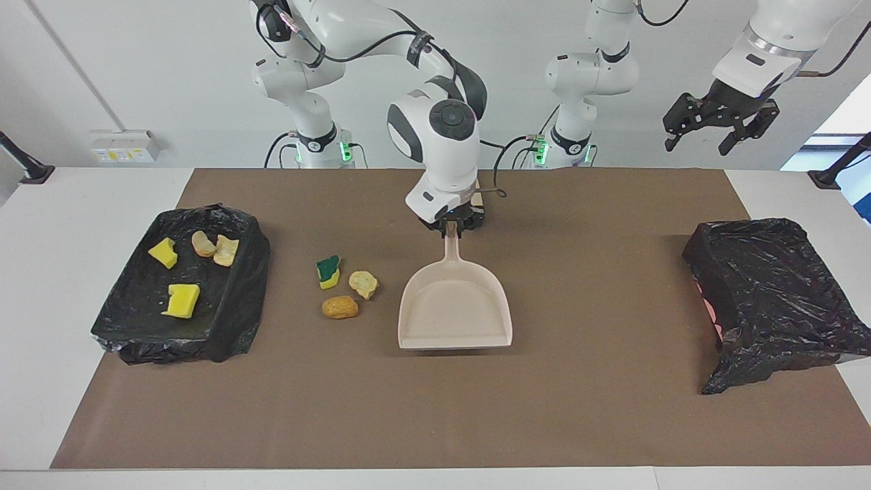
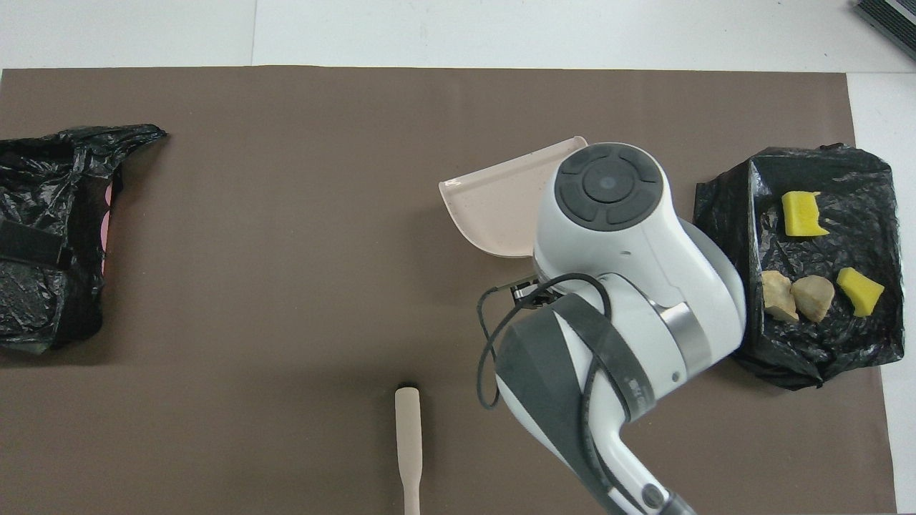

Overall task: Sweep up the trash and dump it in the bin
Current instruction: 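Bring the empty dustpan back to the table center with the right gripper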

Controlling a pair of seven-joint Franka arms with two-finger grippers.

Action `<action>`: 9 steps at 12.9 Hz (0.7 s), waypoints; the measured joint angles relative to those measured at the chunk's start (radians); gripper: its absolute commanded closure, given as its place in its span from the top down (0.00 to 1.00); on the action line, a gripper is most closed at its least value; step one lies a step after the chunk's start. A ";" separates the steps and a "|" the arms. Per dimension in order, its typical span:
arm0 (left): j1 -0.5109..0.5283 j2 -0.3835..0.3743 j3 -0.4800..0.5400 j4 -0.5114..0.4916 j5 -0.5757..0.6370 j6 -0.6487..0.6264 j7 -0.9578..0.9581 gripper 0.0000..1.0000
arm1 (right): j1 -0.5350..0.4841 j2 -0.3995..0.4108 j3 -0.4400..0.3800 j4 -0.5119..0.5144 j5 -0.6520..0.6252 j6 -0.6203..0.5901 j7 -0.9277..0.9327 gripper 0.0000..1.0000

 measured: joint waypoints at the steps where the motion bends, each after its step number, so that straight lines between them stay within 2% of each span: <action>1: 0.000 0.000 0.000 0.000 0.000 0.000 0.000 1.00 | 0.024 0.043 0.000 0.025 0.001 0.034 0.039 0.00; 4: 0.000 -0.001 0.001 0.000 0.000 0.000 0.000 1.00 | 0.034 0.114 -0.004 0.077 0.001 0.076 0.057 0.00; 9: 0.000 -0.002 0.001 0.000 0.000 0.000 0.000 1.00 | 0.013 0.116 -0.009 0.091 -0.002 0.078 -0.064 0.00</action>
